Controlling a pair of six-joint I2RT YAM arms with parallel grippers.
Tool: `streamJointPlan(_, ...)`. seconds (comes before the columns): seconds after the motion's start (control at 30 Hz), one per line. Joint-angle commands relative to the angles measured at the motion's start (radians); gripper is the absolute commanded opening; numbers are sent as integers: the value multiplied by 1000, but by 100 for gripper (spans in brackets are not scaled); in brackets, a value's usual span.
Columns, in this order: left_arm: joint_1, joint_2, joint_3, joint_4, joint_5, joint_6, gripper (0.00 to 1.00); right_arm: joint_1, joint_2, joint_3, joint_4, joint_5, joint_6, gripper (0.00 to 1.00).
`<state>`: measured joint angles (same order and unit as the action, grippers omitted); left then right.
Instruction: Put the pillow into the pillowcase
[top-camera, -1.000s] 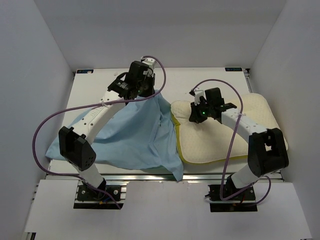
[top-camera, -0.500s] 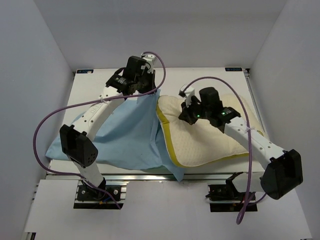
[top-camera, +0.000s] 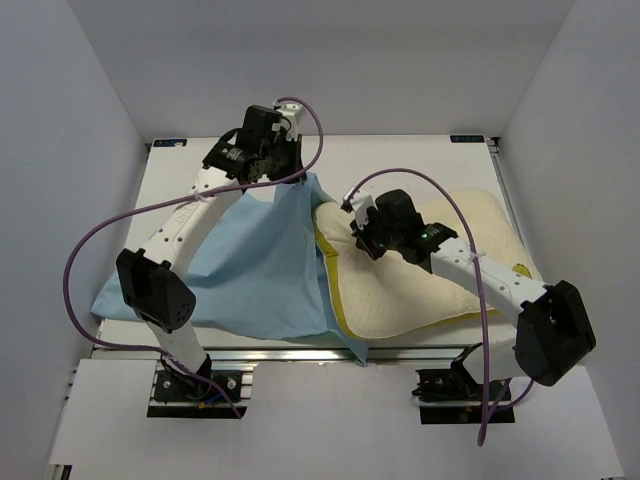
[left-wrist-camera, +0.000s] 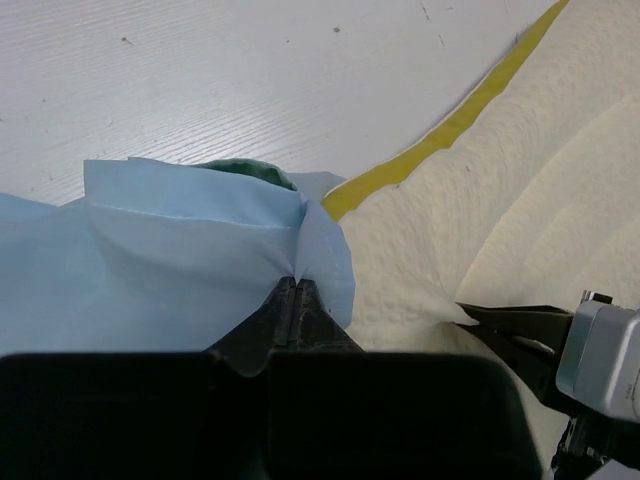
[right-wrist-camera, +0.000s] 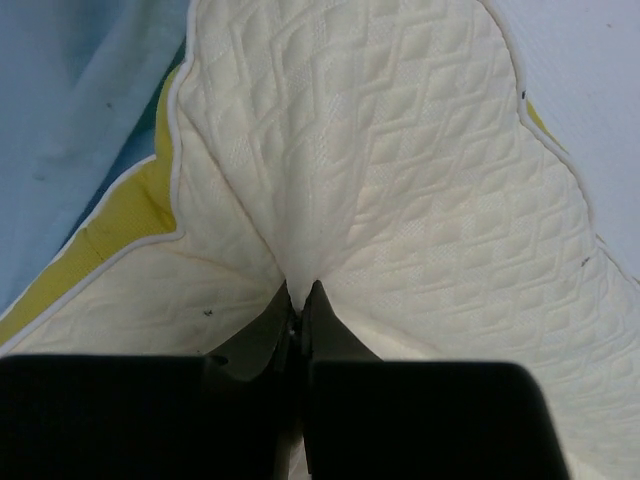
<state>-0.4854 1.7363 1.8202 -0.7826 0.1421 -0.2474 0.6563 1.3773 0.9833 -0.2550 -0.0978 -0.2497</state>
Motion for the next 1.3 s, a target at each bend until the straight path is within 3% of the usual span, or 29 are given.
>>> streamJointPlan(0.0, 16, -84, 24, 5, 54, 4, 0, -17, -1, 0, 51, 79, -49, 0)
streamJointPlan(0.37, 16, -46, 1, -9, 316, -16, 0, 54, 117, 140, 65, 72, -51, 0)
streamJointPlan(0.63, 16, -1, -52, 6, 303, -18, 0, 108, 26, 163, 115, 26, -22, 0)
streamJointPlan(0.83, 22, 65, 8, -17, 269, -23, 0, 127, -40, 132, 154, -65, -20, 0)
streamJointPlan(1.0, 31, 63, 39, -21, 307, -27, 0, 132, 21, 86, 198, 75, -77, 0)
streamJointPlan(1.27, 62, -35, 39, -46, 373, -41, 0, 120, 175, 75, 298, 170, -99, 0)
